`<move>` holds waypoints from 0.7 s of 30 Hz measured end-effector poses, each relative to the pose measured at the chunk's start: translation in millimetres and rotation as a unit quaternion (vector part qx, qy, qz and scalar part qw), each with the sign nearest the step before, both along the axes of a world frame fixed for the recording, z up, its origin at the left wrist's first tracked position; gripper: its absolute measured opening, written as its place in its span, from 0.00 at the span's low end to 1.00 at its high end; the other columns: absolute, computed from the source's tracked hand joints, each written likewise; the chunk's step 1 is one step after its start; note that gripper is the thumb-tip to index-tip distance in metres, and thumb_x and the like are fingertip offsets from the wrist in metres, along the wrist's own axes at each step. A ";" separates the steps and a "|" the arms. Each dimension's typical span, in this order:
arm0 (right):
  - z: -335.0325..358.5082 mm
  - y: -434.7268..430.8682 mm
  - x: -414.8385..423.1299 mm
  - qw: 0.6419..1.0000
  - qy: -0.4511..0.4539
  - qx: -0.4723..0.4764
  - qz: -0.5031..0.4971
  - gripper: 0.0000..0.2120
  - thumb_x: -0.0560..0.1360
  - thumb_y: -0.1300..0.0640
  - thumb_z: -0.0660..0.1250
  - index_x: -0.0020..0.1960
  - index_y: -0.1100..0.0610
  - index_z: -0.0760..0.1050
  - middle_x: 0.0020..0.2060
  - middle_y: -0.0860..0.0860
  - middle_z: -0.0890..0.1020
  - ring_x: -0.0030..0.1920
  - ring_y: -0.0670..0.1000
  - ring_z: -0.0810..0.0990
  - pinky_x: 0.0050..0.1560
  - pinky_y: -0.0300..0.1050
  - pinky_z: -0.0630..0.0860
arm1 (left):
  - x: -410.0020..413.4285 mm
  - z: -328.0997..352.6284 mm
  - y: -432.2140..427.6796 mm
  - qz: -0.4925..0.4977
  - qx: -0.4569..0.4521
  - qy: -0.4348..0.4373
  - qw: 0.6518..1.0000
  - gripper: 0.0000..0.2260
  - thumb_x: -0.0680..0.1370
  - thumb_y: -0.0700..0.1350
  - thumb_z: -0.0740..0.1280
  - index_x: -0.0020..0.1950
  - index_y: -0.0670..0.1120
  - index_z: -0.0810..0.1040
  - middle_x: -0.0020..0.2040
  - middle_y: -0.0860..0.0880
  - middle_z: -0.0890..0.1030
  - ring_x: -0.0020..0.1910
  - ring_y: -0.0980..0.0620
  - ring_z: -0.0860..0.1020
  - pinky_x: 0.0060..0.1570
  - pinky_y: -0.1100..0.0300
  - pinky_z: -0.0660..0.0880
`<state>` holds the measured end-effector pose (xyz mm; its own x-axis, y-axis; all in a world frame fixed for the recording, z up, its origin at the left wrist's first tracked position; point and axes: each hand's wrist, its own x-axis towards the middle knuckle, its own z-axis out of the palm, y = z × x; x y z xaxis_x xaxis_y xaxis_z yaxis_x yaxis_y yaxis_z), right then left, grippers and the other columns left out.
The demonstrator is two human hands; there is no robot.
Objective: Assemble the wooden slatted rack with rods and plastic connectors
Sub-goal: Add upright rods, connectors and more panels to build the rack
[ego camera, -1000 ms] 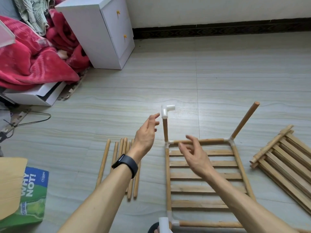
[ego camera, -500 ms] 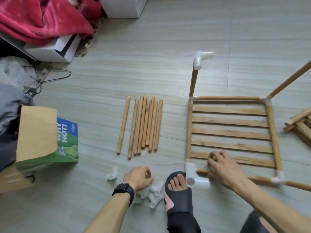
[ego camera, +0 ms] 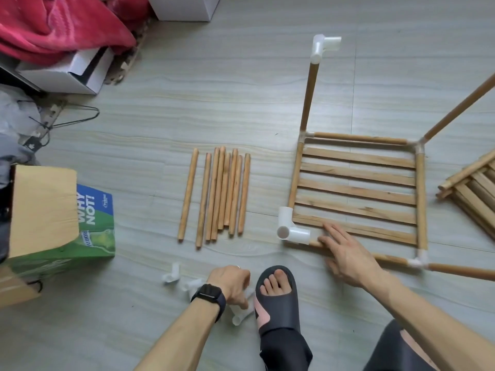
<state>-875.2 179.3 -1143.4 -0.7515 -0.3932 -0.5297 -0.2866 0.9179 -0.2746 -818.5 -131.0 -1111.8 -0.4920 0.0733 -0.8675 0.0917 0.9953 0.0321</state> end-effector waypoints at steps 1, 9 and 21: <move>0.1 -0.3 2.8 1.000 -0.002 0.007 -0.003 0.31 0.78 0.50 0.65 0.79 0.50 0.60 0.83 0.51 0.46 0.82 0.52 0.46 0.80 0.51 0.55 | -0.6 0.1 2.0 -0.009 -0.004 0.010 1.000 0.17 0.72 0.53 0.72 0.59 0.50 0.77 0.57 0.46 0.81 0.56 0.42 0.80 0.48 0.56 0.73; 10.9 2.5 22.5 0.995 -0.008 0.061 -0.075 0.31 0.80 0.53 0.61 0.80 0.50 0.55 0.81 0.55 0.54 0.79 0.59 0.58 0.75 0.60 0.63 | -1.6 -4.0 8.5 -0.033 0.000 0.034 0.999 0.14 0.78 0.51 0.69 0.62 0.49 0.75 0.60 0.43 0.80 0.59 0.41 0.78 0.55 0.52 0.74; 48.4 17.4 22.2 0.985 -0.133 -0.012 -0.112 0.37 0.80 0.50 0.66 0.82 0.52 0.52 0.79 0.54 0.64 0.76 0.57 0.65 0.76 0.51 0.63 | -13.9 34.3 12.3 0.119 0.055 0.084 0.988 0.20 0.79 0.33 0.59 0.63 0.50 0.80 0.57 0.49 0.82 0.57 0.48 0.80 0.55 0.58 0.77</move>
<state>-853.1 196.8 -1094.9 -0.6572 -0.2483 -0.7117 0.0075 0.9420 -0.3356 -832.4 -118.8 -1077.6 -0.6428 0.0268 -0.7655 -0.1320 0.9806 0.1452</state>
